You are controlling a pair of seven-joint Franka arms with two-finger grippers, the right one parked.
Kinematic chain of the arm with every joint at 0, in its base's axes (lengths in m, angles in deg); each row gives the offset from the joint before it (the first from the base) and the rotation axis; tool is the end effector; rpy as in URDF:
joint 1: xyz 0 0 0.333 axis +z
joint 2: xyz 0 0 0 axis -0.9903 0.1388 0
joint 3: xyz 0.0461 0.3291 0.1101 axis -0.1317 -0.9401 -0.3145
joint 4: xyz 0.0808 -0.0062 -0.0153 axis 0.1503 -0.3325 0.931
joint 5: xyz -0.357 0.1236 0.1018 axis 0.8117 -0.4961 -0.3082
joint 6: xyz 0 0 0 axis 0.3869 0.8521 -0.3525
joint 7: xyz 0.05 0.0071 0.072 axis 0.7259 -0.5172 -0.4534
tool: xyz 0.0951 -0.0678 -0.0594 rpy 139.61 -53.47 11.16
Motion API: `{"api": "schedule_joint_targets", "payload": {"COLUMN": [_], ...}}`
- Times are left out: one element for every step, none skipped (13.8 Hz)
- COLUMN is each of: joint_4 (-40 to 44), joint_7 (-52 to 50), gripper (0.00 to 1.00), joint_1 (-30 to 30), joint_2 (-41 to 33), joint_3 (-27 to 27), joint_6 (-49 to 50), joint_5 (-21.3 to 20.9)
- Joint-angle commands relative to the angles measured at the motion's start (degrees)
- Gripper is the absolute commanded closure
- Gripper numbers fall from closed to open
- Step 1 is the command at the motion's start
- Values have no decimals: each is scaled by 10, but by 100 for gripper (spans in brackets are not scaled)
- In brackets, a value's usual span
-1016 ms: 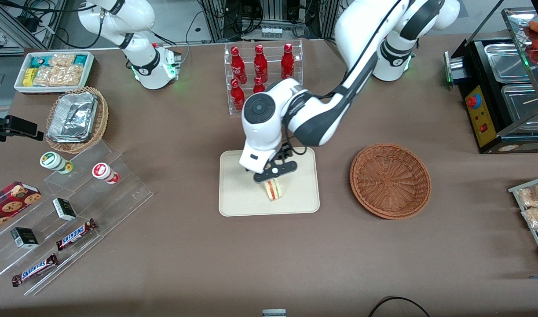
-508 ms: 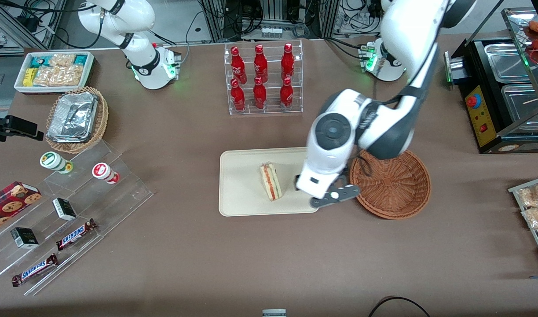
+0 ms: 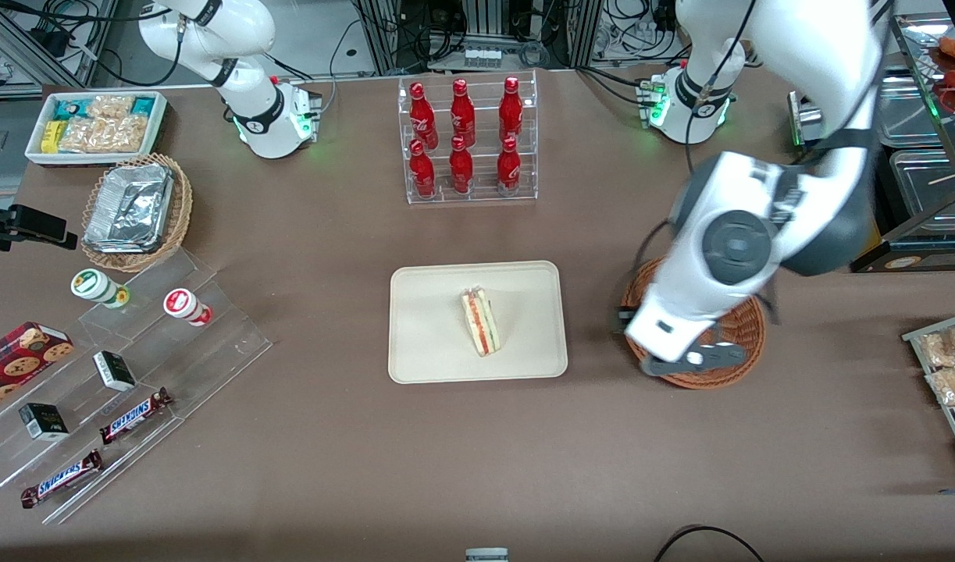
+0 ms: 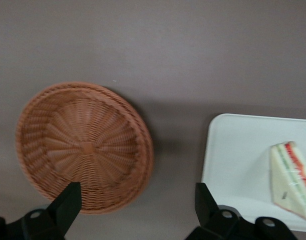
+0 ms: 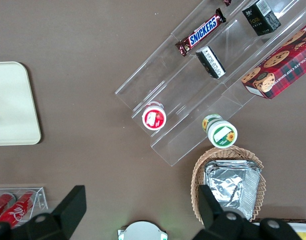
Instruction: Place sandwich from basket to tray
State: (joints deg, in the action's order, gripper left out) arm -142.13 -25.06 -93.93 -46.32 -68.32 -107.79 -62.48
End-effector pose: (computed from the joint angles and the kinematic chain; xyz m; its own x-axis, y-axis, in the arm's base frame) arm 0.6480 -0.2293 0.4607 0.9930 0.0834 -0.0841 0.0774 -0.9944 -0.0718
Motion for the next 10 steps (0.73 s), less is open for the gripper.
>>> {"api": "schedule_joint_targets", "payload": {"joint_4": [-46,-61,-71,-78,-86,-92,-93,-95,-96,-92], "joint_7": [88,111,118,125,152,194,224,244,250,252], "gripper": [0,0,0,0,0,0,0,0,0,0], "joint_1": [55,77,104,113,119,133,144,160,166,165], "joint_2": [-60,-80,-101,-121,-142,-162,-175,-193,-208,-216], "joint_3": [13,31,46,49,48,47,46,45,42,21], "joint_6": [28,38,51,60,65,81,105,126,141,151], "joint_5": [18,26,26,27,27,30,30,31,32,40]}}
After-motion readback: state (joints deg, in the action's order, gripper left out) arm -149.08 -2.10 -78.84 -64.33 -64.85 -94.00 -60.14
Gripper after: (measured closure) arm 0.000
